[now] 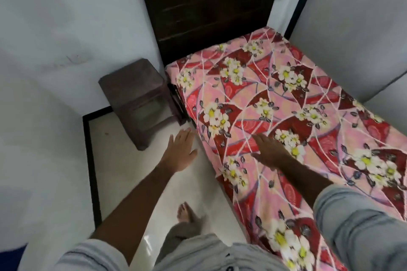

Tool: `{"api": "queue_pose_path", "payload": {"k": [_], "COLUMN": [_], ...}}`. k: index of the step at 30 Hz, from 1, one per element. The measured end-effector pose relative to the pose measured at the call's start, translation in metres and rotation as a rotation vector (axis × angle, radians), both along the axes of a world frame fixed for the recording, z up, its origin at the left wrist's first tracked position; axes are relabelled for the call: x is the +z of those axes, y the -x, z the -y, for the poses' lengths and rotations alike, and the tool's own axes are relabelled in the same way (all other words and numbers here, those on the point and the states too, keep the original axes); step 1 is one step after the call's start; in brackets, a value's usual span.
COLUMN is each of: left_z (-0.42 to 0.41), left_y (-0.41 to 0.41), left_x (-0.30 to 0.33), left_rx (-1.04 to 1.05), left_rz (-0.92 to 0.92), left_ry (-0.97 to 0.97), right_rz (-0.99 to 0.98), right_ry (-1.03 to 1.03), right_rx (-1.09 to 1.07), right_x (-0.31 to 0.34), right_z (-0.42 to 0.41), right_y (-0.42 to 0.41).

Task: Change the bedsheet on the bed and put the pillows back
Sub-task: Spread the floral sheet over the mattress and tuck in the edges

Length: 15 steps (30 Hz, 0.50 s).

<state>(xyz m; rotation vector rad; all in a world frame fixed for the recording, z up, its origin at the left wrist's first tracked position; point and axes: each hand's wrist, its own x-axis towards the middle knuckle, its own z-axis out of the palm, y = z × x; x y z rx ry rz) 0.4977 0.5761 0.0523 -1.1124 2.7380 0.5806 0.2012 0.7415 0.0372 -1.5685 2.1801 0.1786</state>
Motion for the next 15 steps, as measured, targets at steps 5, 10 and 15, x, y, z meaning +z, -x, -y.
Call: {"api": "queue_pose_path", "payload": {"k": [5, 10, 15], "left_z": [0.150, 0.274, 0.384], "left_y": [0.013, 0.063, 0.114], "left_x": [0.000, -0.014, -0.052], "left_rx": [-0.027, -0.084, -0.047], "left_rz": [0.056, 0.073, 0.123], "left_ry": [0.019, 0.031, -0.016], "right_rz": [0.078, 0.100, 0.183], "right_ry": [0.114, 0.122, 0.061], "right_rx": [-0.066, -0.023, -0.086], "right_x": [0.018, -0.001, -0.041], "right_z": [0.144, 0.264, 0.383], "right_y": [-0.009, 0.013, 0.070]}}
